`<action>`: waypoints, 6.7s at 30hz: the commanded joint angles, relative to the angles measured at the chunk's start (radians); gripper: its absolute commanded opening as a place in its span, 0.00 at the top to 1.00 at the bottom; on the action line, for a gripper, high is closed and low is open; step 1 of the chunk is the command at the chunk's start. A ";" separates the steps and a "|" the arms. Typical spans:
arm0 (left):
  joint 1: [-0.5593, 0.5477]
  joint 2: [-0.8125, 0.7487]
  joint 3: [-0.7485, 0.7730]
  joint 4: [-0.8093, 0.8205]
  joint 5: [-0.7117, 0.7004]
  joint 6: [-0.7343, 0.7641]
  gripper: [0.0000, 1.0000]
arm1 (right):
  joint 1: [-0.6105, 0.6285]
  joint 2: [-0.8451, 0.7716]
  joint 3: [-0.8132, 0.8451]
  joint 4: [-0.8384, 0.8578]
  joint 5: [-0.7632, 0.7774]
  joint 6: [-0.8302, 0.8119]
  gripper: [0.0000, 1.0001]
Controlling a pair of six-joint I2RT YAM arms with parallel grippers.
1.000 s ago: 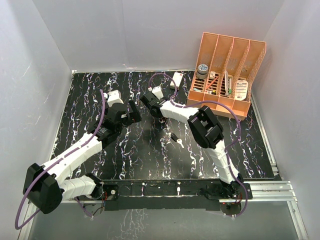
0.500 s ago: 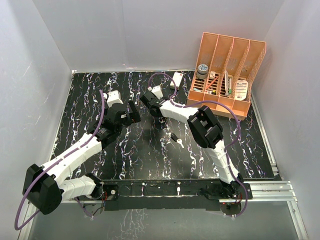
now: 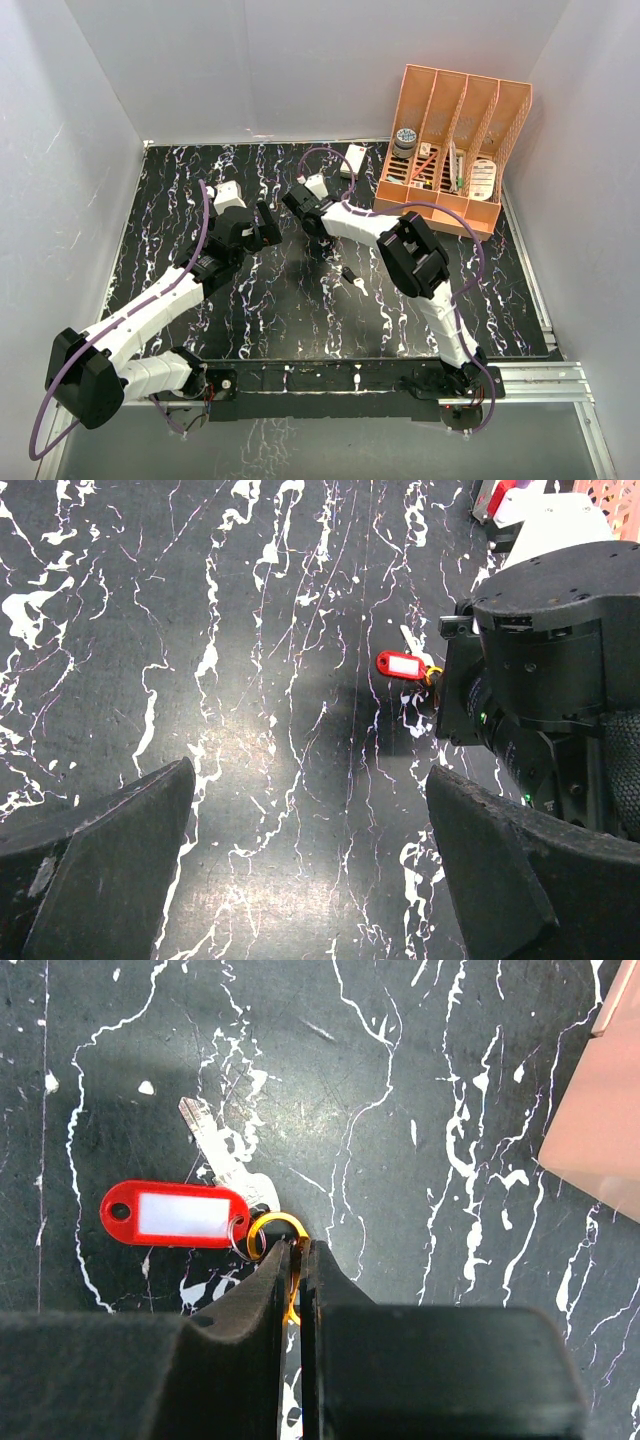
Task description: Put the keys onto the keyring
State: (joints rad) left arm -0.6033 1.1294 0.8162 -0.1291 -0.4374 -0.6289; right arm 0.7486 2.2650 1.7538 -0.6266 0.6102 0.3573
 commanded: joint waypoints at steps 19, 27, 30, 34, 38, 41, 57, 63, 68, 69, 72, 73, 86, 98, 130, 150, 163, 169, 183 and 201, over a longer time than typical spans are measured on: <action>0.006 -0.072 0.018 -0.052 -0.064 0.020 0.01 | 0.015 -0.145 0.070 -0.152 -0.083 -0.109 1.00; 0.010 -0.097 0.034 -0.068 -0.061 0.026 0.01 | 0.013 -0.124 0.284 -0.372 -0.099 -0.190 1.00; 0.009 -0.102 0.032 -0.067 -0.050 0.026 0.01 | 0.005 -0.127 0.344 -0.440 -0.112 -0.209 1.00; 0.009 -0.115 0.019 -0.054 -0.039 0.029 0.01 | -0.004 -0.149 0.363 -0.488 -0.130 -0.219 1.00; 0.009 -0.115 0.014 -0.042 -0.024 0.028 0.01 | -0.008 -0.179 0.351 -0.514 -0.148 -0.218 1.00; 0.009 -0.111 0.011 -0.034 -0.011 0.024 0.01 | -0.009 -0.211 0.327 -0.516 -0.172 -0.216 1.00; 0.009 -0.119 -0.082 0.083 0.158 0.038 0.02 | -0.019 -0.284 0.247 -0.515 -0.181 -0.198 1.00; 0.003 -0.150 -0.147 0.121 0.214 -0.004 0.04 | -0.029 -0.295 0.218 -0.502 -0.221 -0.190 1.00; -0.020 -0.144 -0.178 0.150 0.237 -0.037 0.05 | -0.035 -0.313 0.201 -0.494 -0.235 -0.189 1.00; -0.033 -0.137 -0.179 0.156 0.236 -0.043 0.05 | -0.036 -0.317 0.198 -0.492 -0.237 -0.190 1.00; -0.063 -0.107 -0.176 0.165 0.225 -0.054 0.05 | -0.040 -0.325 0.193 -0.489 -0.240 -0.192 1.00; -0.075 -0.094 -0.173 0.168 0.216 -0.058 0.05 | -0.041 -0.329 0.192 -0.488 -0.240 -0.192 1.00; -0.261 0.058 -0.125 0.183 0.084 -0.091 0.05 | -0.052 -0.360 0.148 -0.462 -0.252 -0.193 1.00; -0.390 0.231 -0.038 0.165 -0.068 -0.112 0.12 | -0.062 -0.368 0.139 -0.443 -0.260 -0.193 1.00; -0.616 0.727 0.247 0.363 -0.307 0.167 0.52 | -0.080 -0.372 0.154 -0.442 -0.287 -0.200 1.00; -0.617 0.888 0.372 0.327 -0.342 0.226 0.57 | -0.081 -0.390 0.144 -0.445 -0.279 -0.195 1.00; -0.596 0.899 0.370 0.220 -0.312 0.139 0.80 | -0.081 -0.405 0.132 -0.440 -0.276 -0.193 1.00; -0.595 0.829 0.325 0.184 -0.356 0.133 0.87 | -0.082 -0.406 0.126 -0.436 -0.279 -0.189 1.00; -0.564 0.616 0.232 0.101 -0.473 0.170 1.00 | -0.080 -0.412 0.115 -0.428 -0.281 -0.186 1.00; -0.458 0.525 0.134 0.182 -0.103 0.077 0.32 | -0.081 -0.421 0.105 -0.423 -0.277 -0.191 1.00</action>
State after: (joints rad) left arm -1.1316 1.7126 1.0130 0.0093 -0.6914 -0.5087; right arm 0.6720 1.9041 1.8587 -1.0874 0.3180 0.1627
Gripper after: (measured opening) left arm 0.680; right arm 0.034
